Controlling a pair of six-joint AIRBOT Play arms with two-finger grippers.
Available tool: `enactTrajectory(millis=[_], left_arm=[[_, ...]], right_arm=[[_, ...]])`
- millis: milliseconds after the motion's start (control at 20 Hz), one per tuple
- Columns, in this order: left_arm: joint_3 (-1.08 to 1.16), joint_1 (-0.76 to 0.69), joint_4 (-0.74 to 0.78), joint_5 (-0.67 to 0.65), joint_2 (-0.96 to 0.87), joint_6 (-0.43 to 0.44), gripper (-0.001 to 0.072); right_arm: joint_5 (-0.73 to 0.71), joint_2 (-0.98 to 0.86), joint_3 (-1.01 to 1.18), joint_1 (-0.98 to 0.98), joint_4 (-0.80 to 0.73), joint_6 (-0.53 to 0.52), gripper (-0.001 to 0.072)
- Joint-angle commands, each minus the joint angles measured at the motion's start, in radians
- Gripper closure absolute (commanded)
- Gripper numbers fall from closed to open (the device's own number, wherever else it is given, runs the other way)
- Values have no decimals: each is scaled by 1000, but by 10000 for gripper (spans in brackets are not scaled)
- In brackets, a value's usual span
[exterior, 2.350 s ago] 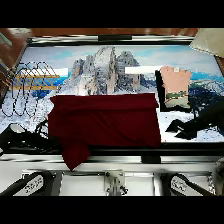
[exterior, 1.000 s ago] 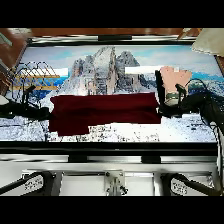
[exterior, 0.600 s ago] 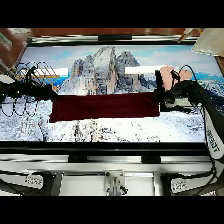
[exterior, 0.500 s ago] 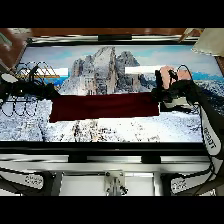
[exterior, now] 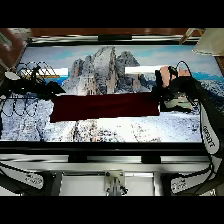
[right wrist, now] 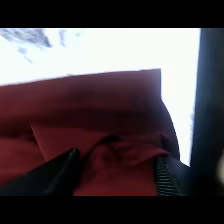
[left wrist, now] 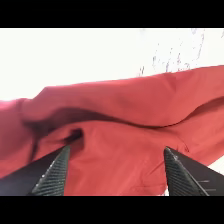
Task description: Fold the shirts.
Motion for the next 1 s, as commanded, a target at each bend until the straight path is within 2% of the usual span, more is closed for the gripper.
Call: enactTrajectory(millis=[0, 250, 450, 550, 700, 800, 950], left_arm=[[34, 13, -1, -96, 23, -2, -6], [34, -9, -2, -145, 70, 6, -5], [34, -23, -2, -147, 81, 6, -5], [35, -23, -2, -150, 81, 6, -5], [34, -23, -2, -153, 81, 6, -5], [34, -23, -2, -153, 81, 6, -5], [34, -24, -2, -172, 81, 6, -5]], right_arm=[[-62, -2, 8, -13, -108, 31, 45], [-72, -48, 8, 11, -47, 29, 45], [-95, 1, 8, 11, 129, -45, 46], [-95, 56, 8, 4, 89, -47, 46], [-224, 104, 8, -40, -19, -7, 46], [-297, 103, -13, -72, -24, -6, 46], [-291, 103, -103, -91, -23, -6, 46]])
